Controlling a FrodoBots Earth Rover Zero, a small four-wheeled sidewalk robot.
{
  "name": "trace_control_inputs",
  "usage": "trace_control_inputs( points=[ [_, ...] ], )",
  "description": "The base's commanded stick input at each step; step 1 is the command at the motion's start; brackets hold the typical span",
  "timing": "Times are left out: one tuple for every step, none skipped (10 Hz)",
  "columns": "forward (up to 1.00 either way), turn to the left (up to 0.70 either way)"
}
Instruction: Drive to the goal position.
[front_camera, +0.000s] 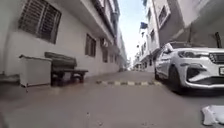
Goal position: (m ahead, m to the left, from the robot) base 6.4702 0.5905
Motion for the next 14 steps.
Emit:
trace_control_inputs(
  points=[
    [1.00,-0.39],
    [1.00,-0.39],
    [1.00,-0.39],
    [1.00,-0.39],
    [1.00,-0.39],
    [1.00,-0.17],
    [1.00,-0.02],
    [1.00,-0.12],
    [1.00,-0.22],
    [1.00,-0.32],
    [1.00,-0.37],
    [1.00,-0.33],
    [1.00,-0.29],
    [1.00,-0.24]
  ],
)
